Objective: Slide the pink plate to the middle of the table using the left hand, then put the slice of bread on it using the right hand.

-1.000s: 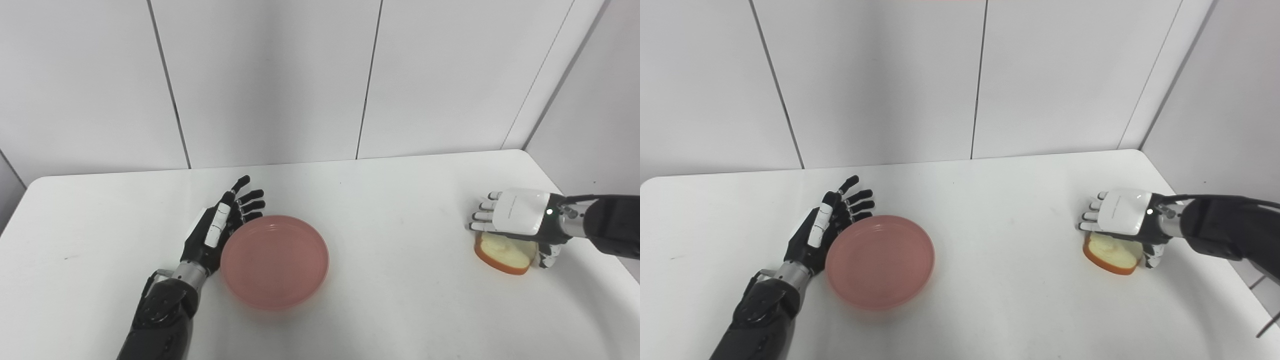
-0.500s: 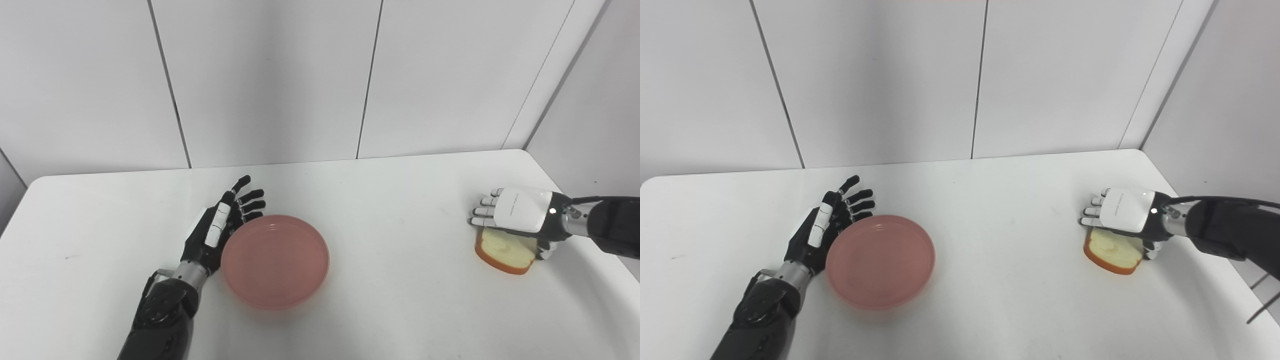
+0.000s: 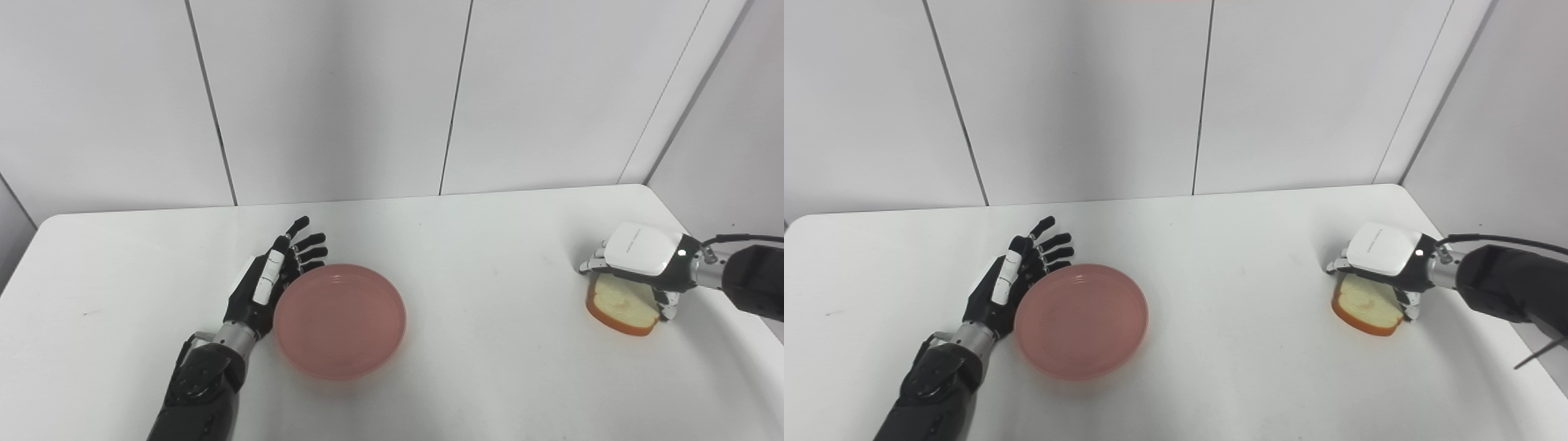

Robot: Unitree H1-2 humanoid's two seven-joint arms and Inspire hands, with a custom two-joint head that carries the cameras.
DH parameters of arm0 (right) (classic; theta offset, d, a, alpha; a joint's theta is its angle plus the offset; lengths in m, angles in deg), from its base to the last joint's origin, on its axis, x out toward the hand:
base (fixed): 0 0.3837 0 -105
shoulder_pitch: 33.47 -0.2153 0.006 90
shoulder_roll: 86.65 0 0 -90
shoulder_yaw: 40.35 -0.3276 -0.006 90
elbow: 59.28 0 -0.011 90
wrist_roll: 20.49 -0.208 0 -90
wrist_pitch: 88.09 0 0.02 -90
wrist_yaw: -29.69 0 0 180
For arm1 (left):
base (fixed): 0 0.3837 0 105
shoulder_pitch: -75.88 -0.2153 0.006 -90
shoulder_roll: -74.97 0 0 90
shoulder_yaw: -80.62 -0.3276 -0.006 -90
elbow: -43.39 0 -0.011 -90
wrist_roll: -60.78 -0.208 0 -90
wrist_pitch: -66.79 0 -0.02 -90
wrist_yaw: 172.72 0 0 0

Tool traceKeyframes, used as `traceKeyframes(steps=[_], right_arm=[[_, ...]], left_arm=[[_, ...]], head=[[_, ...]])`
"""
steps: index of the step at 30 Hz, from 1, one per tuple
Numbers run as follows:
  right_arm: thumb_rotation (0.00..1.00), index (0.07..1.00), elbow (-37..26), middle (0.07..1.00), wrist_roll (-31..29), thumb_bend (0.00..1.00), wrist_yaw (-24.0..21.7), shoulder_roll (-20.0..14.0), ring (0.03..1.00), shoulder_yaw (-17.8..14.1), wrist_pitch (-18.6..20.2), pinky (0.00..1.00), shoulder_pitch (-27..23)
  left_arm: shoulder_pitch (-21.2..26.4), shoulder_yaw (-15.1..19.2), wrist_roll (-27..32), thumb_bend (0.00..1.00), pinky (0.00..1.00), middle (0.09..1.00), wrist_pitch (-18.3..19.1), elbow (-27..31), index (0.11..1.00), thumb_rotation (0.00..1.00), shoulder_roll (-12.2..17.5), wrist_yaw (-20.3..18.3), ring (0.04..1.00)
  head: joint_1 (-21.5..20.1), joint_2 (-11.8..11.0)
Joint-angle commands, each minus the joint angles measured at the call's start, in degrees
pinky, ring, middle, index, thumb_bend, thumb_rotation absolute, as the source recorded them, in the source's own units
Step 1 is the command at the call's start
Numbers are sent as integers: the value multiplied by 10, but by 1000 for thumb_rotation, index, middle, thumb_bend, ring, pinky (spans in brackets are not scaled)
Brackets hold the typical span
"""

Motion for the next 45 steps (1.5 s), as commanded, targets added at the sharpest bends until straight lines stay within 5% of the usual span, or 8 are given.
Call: traceKeyframes(steps=[1,3,5,10,29,38,45], right_arm=[[106,587,5,599,9,652,30,-15,519,7,-10,456,1],[122,531,18,580,24,573,67,-11,498,14,-10,434,3],[25,498,38,505,42,538,113,-4,451,21,-9,393,5],[0,526,76,484,78,518,193,16,397,12,-9,335,19],[0,526,51,475,54,517,199,15,396,-25,-9,316,44],[0,539,-143,467,-35,513,51,-29,388,-71,-9,307,20],[0,529,-271,499,-122,513,-245,-3,383,-191,11,282,-4]], left_arm=[[-37,-2,-7,861,750,819,24,-24,900,904,0,4,794],[-38,-2,-6,863,747,817,25,-24,900,904,-1,4,794],[-39,-2,-6,859,753,816,27,-22,903,903,-2,4,796],[-43,-3,-5,851,746,823,31,-15,911,911,-2,4,802],[-48,-9,-17,833,751,824,32,-5,907,938,-1,12,801],[-44,-8,-13,846,753,819,26,-17,905,925,-3,8,794],[-41,-7,-13,833,758,814,26,-20,907,921,-11,12,786]], head=[[1,1],[1,1],[1,3],[3,4],[2,6],[3,7],[9,7]])
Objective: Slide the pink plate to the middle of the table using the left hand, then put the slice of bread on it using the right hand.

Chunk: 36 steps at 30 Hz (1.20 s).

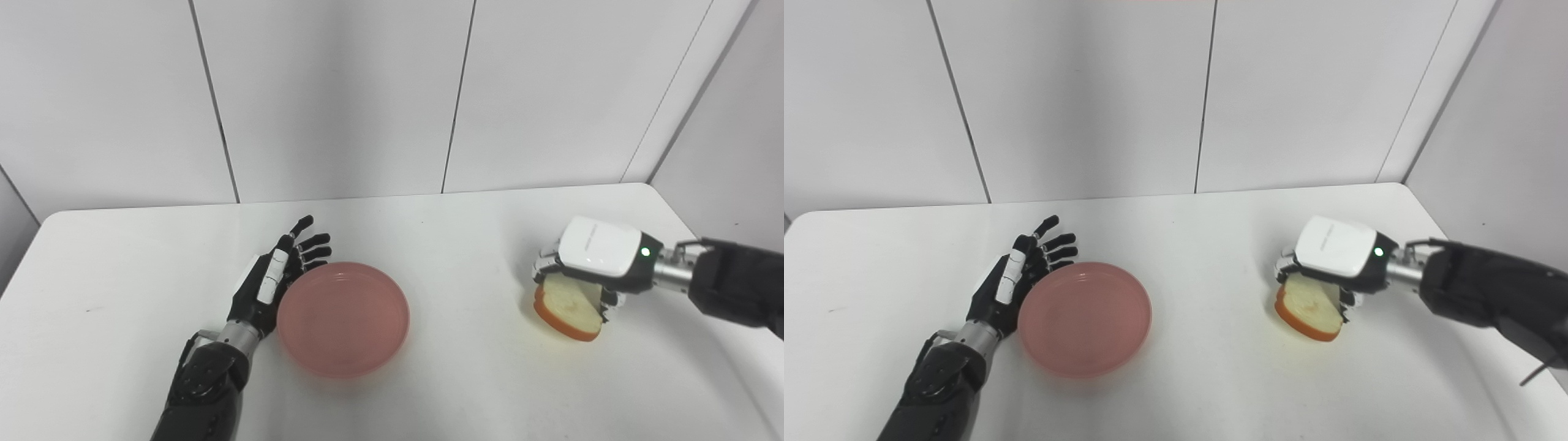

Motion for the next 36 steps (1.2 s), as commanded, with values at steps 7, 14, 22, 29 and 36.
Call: traceKeyframes(steps=[7,14,22,29,36], right_arm=[[0,479,-19,521,-48,517,-230,47,434,-100,21,375,-80],[0,514,-27,486,-15,517,-324,112,410,-133,41,326,-106],[0,527,-71,457,38,515,-401,208,382,-151,136,264,-112],[0,486,-130,498,93,521,-414,300,410,-179,256,202,-92],[0,531,-182,449,157,516,-447,371,376,-176,335,237,-77]], left_arm=[[-33,0,-3,843,747,812,26,-34,904,916,-13,9,788],[-32,0,-2,816,744,823,25,-32,910,931,-16,8,792],[-23,6,4,835,751,825,11,-54,907,907,-22,2,789],[-19,7,1,843,754,826,4,-65,903,903,-24,3,788],[-20,10,1,828,768,818,3,-64,905,898,-27,6,793]], head=[[12,-1],[23,-2],[35,-3],[42,-4],[46,-2]])
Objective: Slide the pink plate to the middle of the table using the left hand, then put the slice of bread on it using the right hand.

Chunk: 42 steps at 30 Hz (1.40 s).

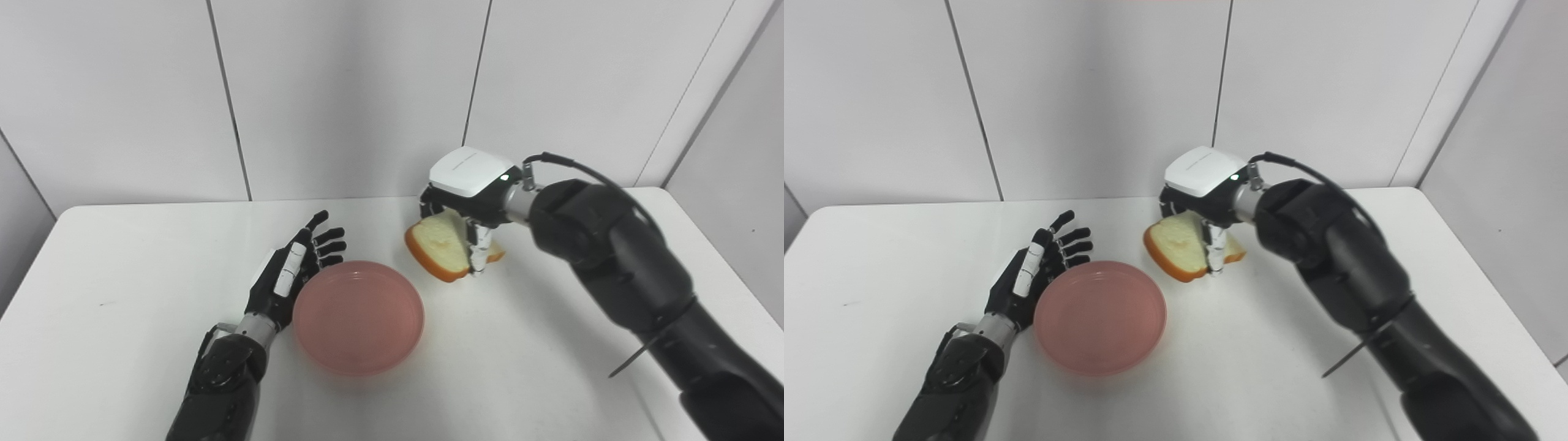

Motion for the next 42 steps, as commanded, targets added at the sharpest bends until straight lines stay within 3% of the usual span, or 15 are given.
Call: traceKeyframes(steps=[1,7,13,14,16,20,26,29,33,38,42], right_arm=[[0,532,-27,449,23,516,-7,6,375,-10,34,239,-15],[0,527,-64,453,73,517,-33,45,383,-10,69,245,-2],[0,523,-87,446,100,515,-72,81,367,-17,96,181,5],[0,499,-88,462,100,526,-73,85,265,-17,96,148,6],[0,492,-88,468,95,529,-69,91,239,-13,86,143,7],[0,501,-89,414,98,527,-69,99,326,4,69,235,5],[0,468,-83,534,105,522,-87,118,468,20,76,280,1],[0,477,-71,513,97,527,-74,122,430,25,61,277,1],[0,467,-49,529,89,526,-43,126,461,34,40,358,4],[0,503,-13,402,77,525,5,135,291,40,24,206,13],[0,486,17,463,71,531,50,139,249,50,6,174,17]], left_arm=[[-37,-2,-2,827,769,818,13,-32,906,900,-10,4,793],[-39,-4,-7,817,767,820,10,-33,905,907,-11,6,798],[-37,-5,-7,813,759,819,11,-38,911,917,-16,6,795],[-36,-5,-7,817,762,818,10,-39,910,916,-17,7,794],[-36,-5,-8,815,767,817,10,-39,908,918,-19,8,792],[-37,-7,-13,807,768,815,8,-40,905,929,-22,15,790],[-35,-11,-17,800,770,824,3,-47,909,939,-26,24,798],[-35,-13,-19,803,767,826,0,-50,909,947,-28,28,800],[-36,-10,-19,804,756,825,-1,-49,903,946,-31,34,798],[-40,-8,-19,812,743,810,0,-44,889,935,-32,37,788],[-40,-8,-19,803,734,808,-6,-47,887,942,-31,37,779]], head=[[2,-1],[8,-1],[14,1],[15,1],[18,2],[22,3],[30,3],[35,3],[41,4],[45,5],[48,5]])
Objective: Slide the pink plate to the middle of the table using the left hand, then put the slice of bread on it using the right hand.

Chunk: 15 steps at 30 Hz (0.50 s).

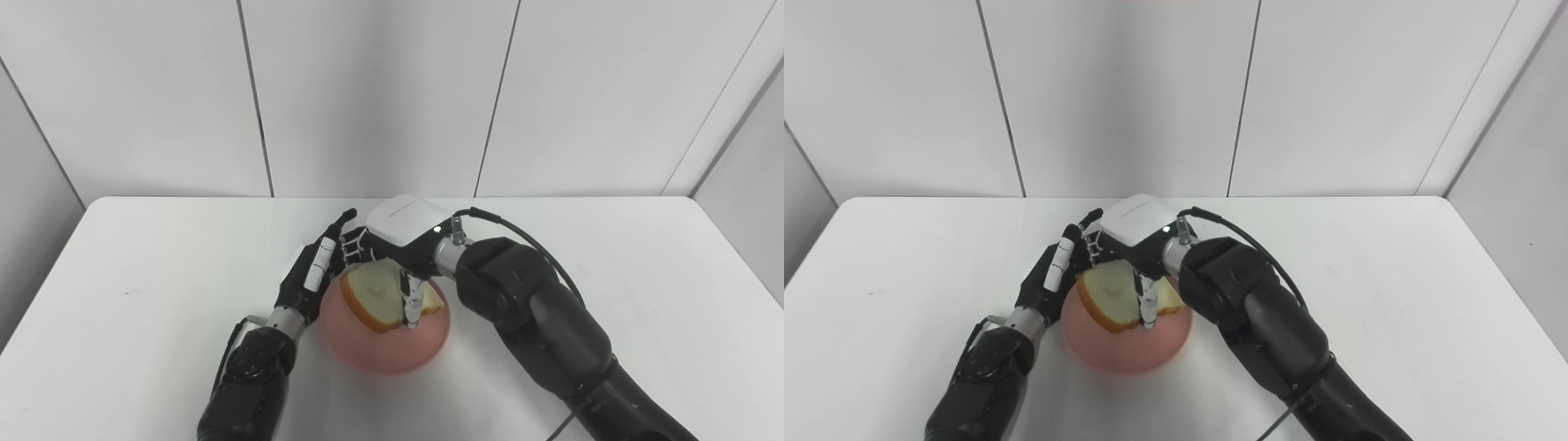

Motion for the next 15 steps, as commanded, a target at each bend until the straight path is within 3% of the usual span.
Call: traceKeyframes(steps=[1,2,7,10,15], right_arm=[[0,484,5,467,-4,531,43,6,252,0,-20,178,-17],[0,498,11,418,-3,526,52,8,253,1,-22,182,-16],[0,503,40,392,0,522,86,9,258,14,-31,186,-17],[0,485,54,460,-1,529,108,8,248,20,-36,175,-17],[0,484,73,470,-1,530,136,4,265,29,-41,192,-15]], left_arm=[[-47,-2,-1,801,732,806,5,-33,886,944,-14,3,777],[-47,-2,-2,802,734,806,4,-33,886,948,-13,3,776],[-49,0,3,777,727,806,5,-31,878,945,-14,0,770],[-49,0,1,780,729,807,6,-33,877,948,-13,0,771],[-47,0,2,789,734,815,5,-34,880,952,-13,-1,778]], head=[[0,0],[0,0],[0,0],[1,0],[1,0]])
